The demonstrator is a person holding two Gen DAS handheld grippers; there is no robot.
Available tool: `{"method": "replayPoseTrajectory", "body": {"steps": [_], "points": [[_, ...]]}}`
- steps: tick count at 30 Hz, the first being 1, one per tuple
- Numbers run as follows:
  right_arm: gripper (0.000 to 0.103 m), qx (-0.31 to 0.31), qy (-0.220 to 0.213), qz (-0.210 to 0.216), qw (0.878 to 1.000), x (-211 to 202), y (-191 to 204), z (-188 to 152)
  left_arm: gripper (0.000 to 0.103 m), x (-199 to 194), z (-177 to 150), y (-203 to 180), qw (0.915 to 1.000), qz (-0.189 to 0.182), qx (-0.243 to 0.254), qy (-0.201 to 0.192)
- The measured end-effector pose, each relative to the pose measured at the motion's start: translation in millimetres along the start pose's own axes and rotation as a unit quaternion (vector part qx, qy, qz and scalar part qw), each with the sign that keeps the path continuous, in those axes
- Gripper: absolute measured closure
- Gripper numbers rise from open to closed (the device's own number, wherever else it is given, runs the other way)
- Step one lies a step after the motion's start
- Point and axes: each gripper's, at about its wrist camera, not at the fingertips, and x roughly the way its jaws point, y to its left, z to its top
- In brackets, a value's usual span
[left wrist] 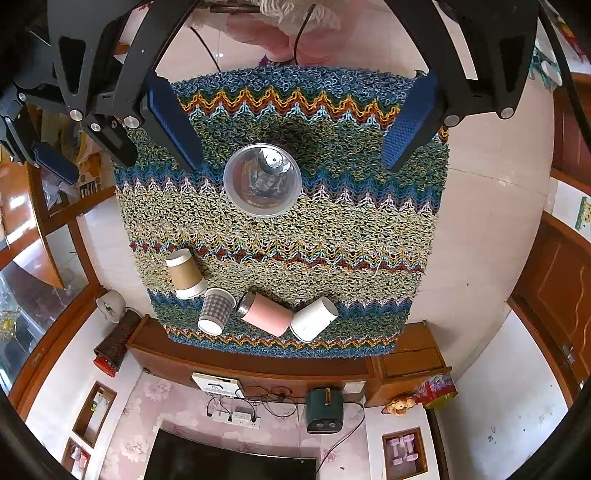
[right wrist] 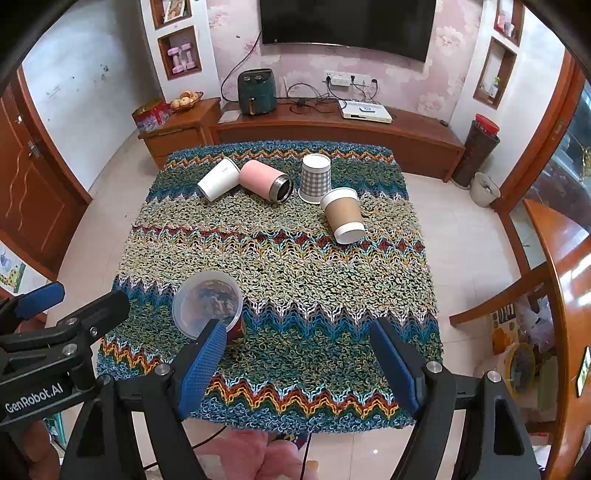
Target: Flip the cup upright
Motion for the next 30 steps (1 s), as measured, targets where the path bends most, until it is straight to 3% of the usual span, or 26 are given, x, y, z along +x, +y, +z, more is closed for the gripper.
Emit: {"method": "replayPoseTrajectory", "body": {"steps": [30], "points": [[0.022, 0.017, -0.011, -0.012, 1.000, -9.9, -2.0, 9.0, 0.005, -8.8, 7.5, -0.1, 0.9997, 0.000, 0.008, -0.023]]}}
